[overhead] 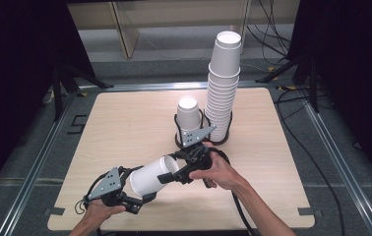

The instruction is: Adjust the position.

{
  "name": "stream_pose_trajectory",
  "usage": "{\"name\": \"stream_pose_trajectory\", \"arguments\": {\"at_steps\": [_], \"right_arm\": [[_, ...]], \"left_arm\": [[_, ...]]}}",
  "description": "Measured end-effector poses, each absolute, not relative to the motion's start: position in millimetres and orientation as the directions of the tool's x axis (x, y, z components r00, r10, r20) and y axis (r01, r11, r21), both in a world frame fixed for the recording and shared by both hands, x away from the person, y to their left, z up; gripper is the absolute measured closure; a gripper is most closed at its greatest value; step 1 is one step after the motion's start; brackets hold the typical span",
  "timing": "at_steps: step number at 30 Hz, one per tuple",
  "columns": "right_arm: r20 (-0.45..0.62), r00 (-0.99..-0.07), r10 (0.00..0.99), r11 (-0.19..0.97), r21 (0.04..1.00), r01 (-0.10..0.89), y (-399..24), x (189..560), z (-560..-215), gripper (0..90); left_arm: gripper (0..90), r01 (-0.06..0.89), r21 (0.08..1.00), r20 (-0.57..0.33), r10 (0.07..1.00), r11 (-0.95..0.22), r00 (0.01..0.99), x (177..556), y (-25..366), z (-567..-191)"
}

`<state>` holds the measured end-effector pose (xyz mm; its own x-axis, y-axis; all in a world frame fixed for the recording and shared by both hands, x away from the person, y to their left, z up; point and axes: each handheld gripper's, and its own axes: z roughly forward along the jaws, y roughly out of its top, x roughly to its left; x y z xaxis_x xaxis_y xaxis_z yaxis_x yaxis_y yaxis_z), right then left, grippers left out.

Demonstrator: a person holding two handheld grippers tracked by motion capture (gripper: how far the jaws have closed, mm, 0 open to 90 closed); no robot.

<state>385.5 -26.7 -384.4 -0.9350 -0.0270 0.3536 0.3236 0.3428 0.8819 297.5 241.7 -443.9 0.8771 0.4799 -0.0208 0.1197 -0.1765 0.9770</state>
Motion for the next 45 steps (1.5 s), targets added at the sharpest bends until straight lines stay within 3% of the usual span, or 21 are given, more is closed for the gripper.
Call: {"name": "stream_pose_trajectory", "arguments": {"at_steps": [15,17,19,22,30,34,35,39,40,41,42,45], "right_arm": [[0.342,-0.939,-0.022,0.365,0.877,0.311,-28,385,-384,23.6],[0.338,-0.941,-0.016,0.367,0.877,0.309,-27,385,-383,22.3],[0.324,-0.946,0.002,0.379,0.875,0.301,-28,385,-382,15.5],[0.319,-0.947,0.017,0.414,0.86,0.298,-30,381,-377,15.4],[0.127,-0.988,0.092,0.539,0.827,0.157,-32,363,-352,15.5],[0.002,-0.998,0.068,0.607,0.794,0.043,-28,356,-347,15.8],[0.027,-0.995,0.093,0.636,0.768,0.08,-27,351,-347,16.1],[-0.085,-0.994,0.063,0.703,0.711,-0.016,-18,349,-353,16.4],[-0.069,-0.994,0.086,0.718,0.695,0.014,-17,345,-354,16.6],[-0.112,-0.992,0.055,0.727,0.686,-0.037,-15,347,-355,16.8],[-0.089,-0.993,0.073,0.748,0.664,-0.005,-12,342,-357,16.9],[-0.127,-0.991,0.034,0.768,0.639,-0.056,-6,340,-361,17.7]], "left_arm": [[13.4,0.095,0.976,0.007,0.468,-0.194,0.884,297,241,-443],[13.6,0.093,0.976,0.009,0.469,-0.196,0.883,297,241,-442],[13.8,0.1,0.974,0.009,0.476,-0.204,0.879,297,241,-442],[14.2,0.104,0.964,0.027,0.478,-0.245,0.878,297,242,-441],[14.6,0.121,0.939,0.047,0.468,-0.321,0.882,296,235,-445],[14.7,0.131,0.92,0.06,0.462,-0.37,0.885,296,233,-447],[14.6,0.129,0.912,0.074,0.463,-0.39,0.883,295,233,-447],[14.7,0.131,0.904,0.077,0.455,-0.407,0.887,295,231,-447],[14.7,0.129,0.901,0.079,0.449,-0.414,0.89,295,230,-447],[14.7,0.13,0.9,0.08,0.45,-0.416,0.889,294,230,-447],[14.8,0.129,0.892,0.089,0.447,-0.433,0.89,293,230,-446],[14.8,0.131,0.892,0.085,0.445,-0.434,0.892,292,228,-446]]}}
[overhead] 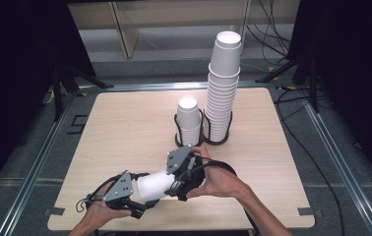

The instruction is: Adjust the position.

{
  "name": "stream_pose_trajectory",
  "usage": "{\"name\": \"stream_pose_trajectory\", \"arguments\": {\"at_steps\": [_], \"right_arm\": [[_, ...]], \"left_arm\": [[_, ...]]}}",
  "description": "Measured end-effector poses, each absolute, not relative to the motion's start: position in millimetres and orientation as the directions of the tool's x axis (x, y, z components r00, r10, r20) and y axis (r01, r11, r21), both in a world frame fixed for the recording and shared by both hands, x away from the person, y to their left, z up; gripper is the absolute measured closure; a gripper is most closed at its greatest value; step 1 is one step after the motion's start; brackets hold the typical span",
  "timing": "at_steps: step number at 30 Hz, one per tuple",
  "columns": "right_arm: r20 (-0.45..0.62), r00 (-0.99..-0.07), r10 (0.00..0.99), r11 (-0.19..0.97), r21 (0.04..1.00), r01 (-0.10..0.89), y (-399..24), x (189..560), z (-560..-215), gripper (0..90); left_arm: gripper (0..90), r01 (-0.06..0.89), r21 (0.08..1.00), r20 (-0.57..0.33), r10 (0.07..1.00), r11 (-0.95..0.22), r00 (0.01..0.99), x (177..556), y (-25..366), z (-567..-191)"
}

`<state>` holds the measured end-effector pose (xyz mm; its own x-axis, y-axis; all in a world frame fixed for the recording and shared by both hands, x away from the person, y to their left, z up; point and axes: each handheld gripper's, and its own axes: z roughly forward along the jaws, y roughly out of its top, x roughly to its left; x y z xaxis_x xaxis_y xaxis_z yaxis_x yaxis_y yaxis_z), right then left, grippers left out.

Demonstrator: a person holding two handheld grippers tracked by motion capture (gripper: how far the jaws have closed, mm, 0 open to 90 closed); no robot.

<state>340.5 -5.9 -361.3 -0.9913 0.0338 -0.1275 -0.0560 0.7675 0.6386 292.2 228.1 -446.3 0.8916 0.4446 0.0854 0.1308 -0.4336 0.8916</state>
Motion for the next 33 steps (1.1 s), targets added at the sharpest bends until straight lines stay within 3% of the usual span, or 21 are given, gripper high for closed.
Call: {"name": "stream_pose_trajectory", "arguments": {"at_steps": [13,23,33], "right_arm": [[-0.114,-0.993,-0.041,0.81,0.577,-0.1,1,339,-373,17.5],[-0.031,-0.996,-0.084,0.763,0.641,-0.084,-5,351,-380,22.3],[-0.017,-0.992,-0.124,0.772,0.626,-0.108,-4,350,-385,23.7]], "left_arm": [[14.8,0.103,0.888,0.104,0.414,-0.448,0.905,290,228,-445],[14.7,0.085,0.905,0.095,0.392,-0.416,0.915,290,228,-444],[14.8,0.063,0.896,0.111,0.359,-0.439,0.927,288,226,-444]]}}
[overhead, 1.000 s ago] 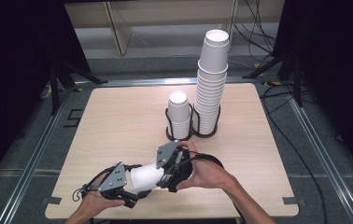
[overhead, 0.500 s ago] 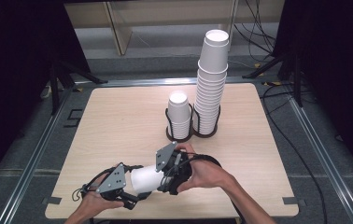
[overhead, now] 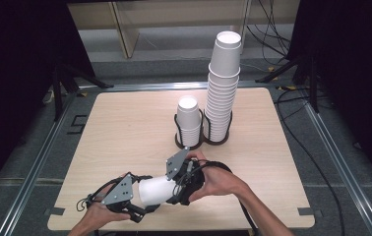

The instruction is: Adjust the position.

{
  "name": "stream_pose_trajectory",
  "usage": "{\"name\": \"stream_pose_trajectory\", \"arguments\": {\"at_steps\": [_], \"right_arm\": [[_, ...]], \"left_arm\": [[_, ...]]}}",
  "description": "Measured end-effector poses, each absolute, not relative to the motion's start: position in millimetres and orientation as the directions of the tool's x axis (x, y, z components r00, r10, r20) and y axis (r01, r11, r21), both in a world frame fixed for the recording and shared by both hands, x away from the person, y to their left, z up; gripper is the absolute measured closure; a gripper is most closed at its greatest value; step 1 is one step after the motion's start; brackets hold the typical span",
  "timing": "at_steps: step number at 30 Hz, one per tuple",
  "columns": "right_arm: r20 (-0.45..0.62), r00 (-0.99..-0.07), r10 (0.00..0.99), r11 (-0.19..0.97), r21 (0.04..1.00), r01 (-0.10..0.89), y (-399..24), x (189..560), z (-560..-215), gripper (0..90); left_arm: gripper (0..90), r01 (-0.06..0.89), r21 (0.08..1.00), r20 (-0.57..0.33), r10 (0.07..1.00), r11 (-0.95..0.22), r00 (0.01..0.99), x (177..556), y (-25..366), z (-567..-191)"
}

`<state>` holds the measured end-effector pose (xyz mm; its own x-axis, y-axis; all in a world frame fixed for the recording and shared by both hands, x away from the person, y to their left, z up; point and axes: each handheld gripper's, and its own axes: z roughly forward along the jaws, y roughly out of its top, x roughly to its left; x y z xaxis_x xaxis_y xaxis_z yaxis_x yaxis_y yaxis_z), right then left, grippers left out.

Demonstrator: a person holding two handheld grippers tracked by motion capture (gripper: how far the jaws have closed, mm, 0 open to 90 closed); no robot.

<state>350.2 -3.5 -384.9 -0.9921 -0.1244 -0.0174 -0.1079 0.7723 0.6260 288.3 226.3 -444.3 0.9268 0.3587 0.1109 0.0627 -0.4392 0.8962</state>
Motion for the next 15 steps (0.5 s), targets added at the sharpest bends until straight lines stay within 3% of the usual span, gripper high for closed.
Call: {"name": "stream_pose_trajectory", "arguments": {"at_steps": [7,14,15], "right_arm": [[0.008,-0.992,-0.129,0.76,0.643,-0.094,-7,351,-383,24.8],[0.009,-0.993,-0.114,0.708,0.702,-0.075,-16,357,-377,24.6],[0.048,-0.993,-0.108,0.693,0.719,-0.041,-18,358,-376,24.6]], "left_arm": [[12.8,0.086,0.915,0.071,0.366,-0.395,0.928,290,228,-445],[9.2,0.108,0.966,-0.007,0.395,-0.233,0.919,293,235,-444],[9.2,0.112,0.968,-0.014,0.399,-0.223,0.917,293,236,-444]]}}
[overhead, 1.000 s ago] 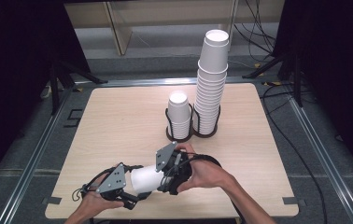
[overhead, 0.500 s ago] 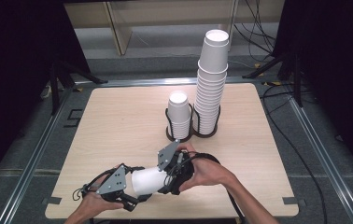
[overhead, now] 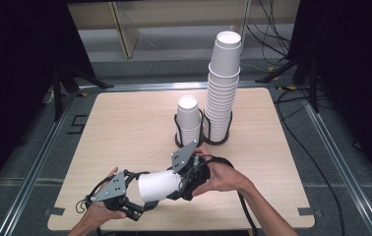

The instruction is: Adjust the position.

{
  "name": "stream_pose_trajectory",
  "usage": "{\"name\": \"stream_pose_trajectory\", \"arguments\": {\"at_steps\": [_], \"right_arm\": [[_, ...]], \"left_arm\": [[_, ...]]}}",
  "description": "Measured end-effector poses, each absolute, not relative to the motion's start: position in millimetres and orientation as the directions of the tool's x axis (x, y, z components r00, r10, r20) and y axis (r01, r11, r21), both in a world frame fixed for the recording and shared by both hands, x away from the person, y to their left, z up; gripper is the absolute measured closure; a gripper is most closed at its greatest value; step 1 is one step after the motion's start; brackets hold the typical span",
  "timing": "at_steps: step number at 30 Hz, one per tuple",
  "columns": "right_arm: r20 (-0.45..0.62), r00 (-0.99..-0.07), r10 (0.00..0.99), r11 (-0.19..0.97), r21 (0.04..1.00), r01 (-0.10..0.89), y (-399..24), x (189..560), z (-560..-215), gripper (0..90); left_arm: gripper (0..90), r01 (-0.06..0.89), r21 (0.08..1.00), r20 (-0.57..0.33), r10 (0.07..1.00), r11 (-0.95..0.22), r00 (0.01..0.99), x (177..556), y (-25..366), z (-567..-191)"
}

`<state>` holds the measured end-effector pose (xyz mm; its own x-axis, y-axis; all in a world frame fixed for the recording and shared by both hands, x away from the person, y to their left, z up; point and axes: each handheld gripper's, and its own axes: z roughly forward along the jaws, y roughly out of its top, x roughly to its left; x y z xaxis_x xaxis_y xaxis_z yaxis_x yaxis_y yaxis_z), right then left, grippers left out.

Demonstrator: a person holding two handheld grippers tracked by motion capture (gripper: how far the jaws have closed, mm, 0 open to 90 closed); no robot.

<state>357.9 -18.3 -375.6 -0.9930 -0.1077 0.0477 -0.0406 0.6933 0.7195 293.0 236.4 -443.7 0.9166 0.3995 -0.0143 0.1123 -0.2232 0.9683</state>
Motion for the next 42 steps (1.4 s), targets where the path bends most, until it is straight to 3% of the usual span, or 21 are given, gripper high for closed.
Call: {"name": "stream_pose_trajectory", "arguments": {"at_steps": [5,7,17,33,42], "right_arm": [[0.051,-0.996,-0.074,0.636,0.772,-0.008,-28,366,-372,24.3],[0.053,-0.997,-0.055,0.608,0.794,0.008,-33,370,-370,24.3],[0.084,-0.995,-0.058,0.49,0.871,0.045,-39,376,-368,24.0],[0.137,-0.983,-0.122,0.49,0.869,0.06,-27,373,-380,24.0],[0.144,-0.978,-0.152,0.49,0.87,0.052,-19,371,-387,24.1]], "left_arm": [[10.1,0.143,0.978,-0.065,0.434,-0.151,0.899,296,244,-441],[15.3,0.165,0.979,-0.097,0.439,-0.12,0.893,297,246,-442],[14.1,0.208,0.977,-0.169,0.452,-0.038,0.876,300,249,-441],[0.3,0.193,0.981,-0.163,0.436,-0.026,0.885,297,243,-439],[0.0,0.181,0.983,-0.156,0.42,-0.021,0.894,295,241,-438]]}}
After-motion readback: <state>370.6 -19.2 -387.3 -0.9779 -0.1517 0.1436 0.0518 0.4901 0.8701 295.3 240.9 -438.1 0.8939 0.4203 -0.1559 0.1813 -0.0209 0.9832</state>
